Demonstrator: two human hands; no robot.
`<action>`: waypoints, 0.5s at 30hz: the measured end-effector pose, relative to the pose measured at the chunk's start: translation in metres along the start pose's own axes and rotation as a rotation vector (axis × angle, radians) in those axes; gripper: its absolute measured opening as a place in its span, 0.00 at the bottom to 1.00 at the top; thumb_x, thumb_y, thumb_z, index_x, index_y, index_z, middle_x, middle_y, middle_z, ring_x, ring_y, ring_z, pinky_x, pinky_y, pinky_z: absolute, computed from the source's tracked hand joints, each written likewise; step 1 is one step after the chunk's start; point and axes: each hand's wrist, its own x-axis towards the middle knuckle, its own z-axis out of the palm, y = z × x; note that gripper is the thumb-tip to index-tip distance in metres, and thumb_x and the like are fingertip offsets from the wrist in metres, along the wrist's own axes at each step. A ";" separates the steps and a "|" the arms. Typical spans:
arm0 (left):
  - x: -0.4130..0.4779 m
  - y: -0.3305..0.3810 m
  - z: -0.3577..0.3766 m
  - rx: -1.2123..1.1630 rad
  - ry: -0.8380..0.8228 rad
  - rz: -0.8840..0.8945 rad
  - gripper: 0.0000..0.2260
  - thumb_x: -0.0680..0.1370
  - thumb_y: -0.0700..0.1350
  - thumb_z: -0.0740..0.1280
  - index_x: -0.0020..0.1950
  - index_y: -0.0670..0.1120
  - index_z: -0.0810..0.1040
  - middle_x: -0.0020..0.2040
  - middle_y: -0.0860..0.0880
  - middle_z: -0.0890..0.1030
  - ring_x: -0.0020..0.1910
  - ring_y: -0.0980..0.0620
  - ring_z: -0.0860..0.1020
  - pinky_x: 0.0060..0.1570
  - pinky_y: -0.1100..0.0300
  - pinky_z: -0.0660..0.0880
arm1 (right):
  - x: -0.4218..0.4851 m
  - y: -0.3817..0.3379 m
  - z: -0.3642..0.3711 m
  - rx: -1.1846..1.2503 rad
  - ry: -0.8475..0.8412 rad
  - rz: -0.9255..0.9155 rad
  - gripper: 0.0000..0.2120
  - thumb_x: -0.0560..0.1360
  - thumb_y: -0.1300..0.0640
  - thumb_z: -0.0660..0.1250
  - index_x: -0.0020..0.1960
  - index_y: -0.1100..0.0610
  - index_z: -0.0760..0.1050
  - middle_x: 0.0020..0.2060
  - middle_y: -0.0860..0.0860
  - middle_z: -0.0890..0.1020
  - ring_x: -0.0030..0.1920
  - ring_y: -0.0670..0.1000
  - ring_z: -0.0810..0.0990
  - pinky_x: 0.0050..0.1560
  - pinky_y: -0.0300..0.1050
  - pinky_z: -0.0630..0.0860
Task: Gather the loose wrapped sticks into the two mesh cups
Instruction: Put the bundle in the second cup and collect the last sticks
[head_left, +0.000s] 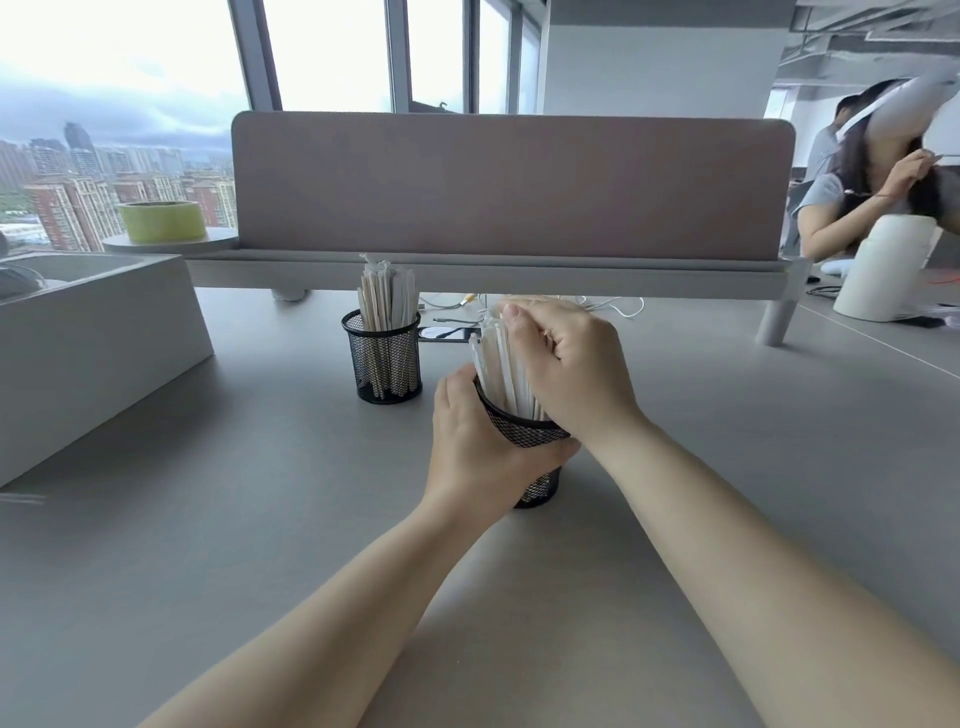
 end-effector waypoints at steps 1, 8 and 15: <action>0.000 0.000 0.000 -0.004 0.005 -0.008 0.37 0.59 0.51 0.82 0.63 0.47 0.70 0.55 0.55 0.68 0.62 0.57 0.65 0.56 0.68 0.64 | 0.000 0.000 0.000 -0.017 -0.009 -0.024 0.17 0.78 0.52 0.58 0.49 0.59 0.83 0.46 0.53 0.86 0.52 0.53 0.81 0.53 0.49 0.76; 0.001 0.004 -0.001 0.012 -0.001 0.000 0.39 0.61 0.50 0.80 0.67 0.49 0.65 0.57 0.55 0.66 0.61 0.59 0.63 0.58 0.65 0.65 | 0.001 -0.008 -0.001 -0.036 -0.124 0.001 0.26 0.67 0.37 0.67 0.58 0.52 0.79 0.58 0.45 0.80 0.60 0.46 0.75 0.60 0.42 0.72; -0.003 0.003 0.001 0.071 0.048 0.021 0.40 0.60 0.53 0.80 0.66 0.49 0.65 0.54 0.58 0.64 0.62 0.57 0.65 0.52 0.71 0.61 | 0.004 0.000 0.000 -0.023 -0.069 0.059 0.10 0.72 0.58 0.69 0.53 0.54 0.78 0.51 0.48 0.80 0.55 0.49 0.76 0.55 0.43 0.72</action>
